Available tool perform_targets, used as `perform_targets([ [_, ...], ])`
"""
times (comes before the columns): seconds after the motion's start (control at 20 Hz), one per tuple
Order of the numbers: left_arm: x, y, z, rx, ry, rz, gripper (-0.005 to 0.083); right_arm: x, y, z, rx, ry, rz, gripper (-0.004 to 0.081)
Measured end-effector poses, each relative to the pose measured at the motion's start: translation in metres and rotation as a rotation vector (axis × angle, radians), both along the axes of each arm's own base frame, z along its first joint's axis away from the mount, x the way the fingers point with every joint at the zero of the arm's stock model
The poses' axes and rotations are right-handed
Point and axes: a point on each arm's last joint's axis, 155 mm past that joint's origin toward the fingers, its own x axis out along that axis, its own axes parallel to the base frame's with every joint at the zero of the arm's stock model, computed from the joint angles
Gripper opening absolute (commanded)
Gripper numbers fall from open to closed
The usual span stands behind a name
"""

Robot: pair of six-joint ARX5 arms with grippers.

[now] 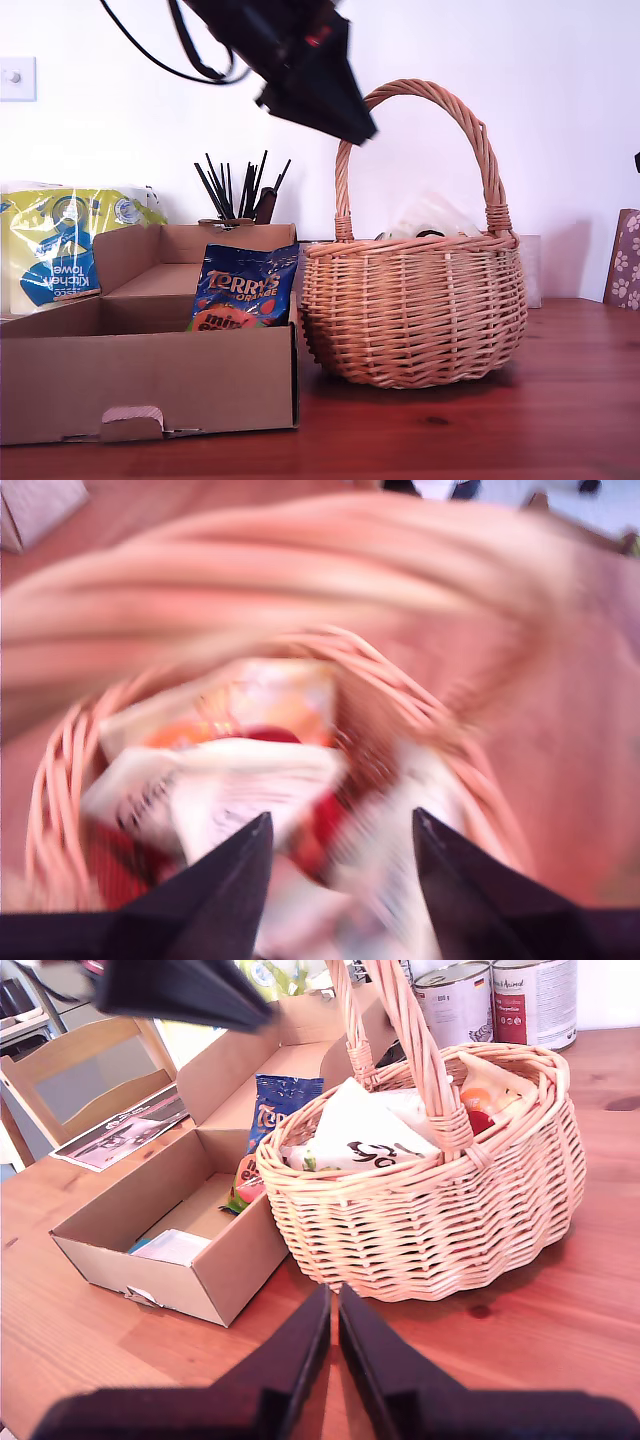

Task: Move the bags of Easter eggs from the cardboard box on the left into the woven basket on the right side.

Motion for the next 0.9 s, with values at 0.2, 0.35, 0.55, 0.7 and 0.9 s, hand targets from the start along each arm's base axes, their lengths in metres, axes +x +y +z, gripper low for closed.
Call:
perform_targets([
  [0.2,0.015,0.036,0.007,0.001,-0.030,0.064,-0.0019,0.000,0.000,0.000,-0.001,0.000,-0.003,-0.0012],
  [0.35,0.016,0.072,-0.005,-0.010,-0.053,0.134,-0.0020,0.001,-0.001,0.000,-0.001,0.000,-0.005,-0.0012],
  [0.55,0.015,0.114,-0.033,-0.069,-0.119,0.217,-0.0019,0.001,-0.002,0.000,-0.003,0.000,-0.011,-0.0012],
  [0.7,0.015,0.144,-0.067,-0.123,-0.135,0.311,-0.0019,0.003,-0.004,-0.001,-0.006,0.000,-0.027,-0.0012],
  [0.9,0.004,0.162,-0.106,-0.126,-0.081,0.378,0.0037,0.003,-0.004,-0.001,-0.007,0.001,-0.029,-0.0012],
])
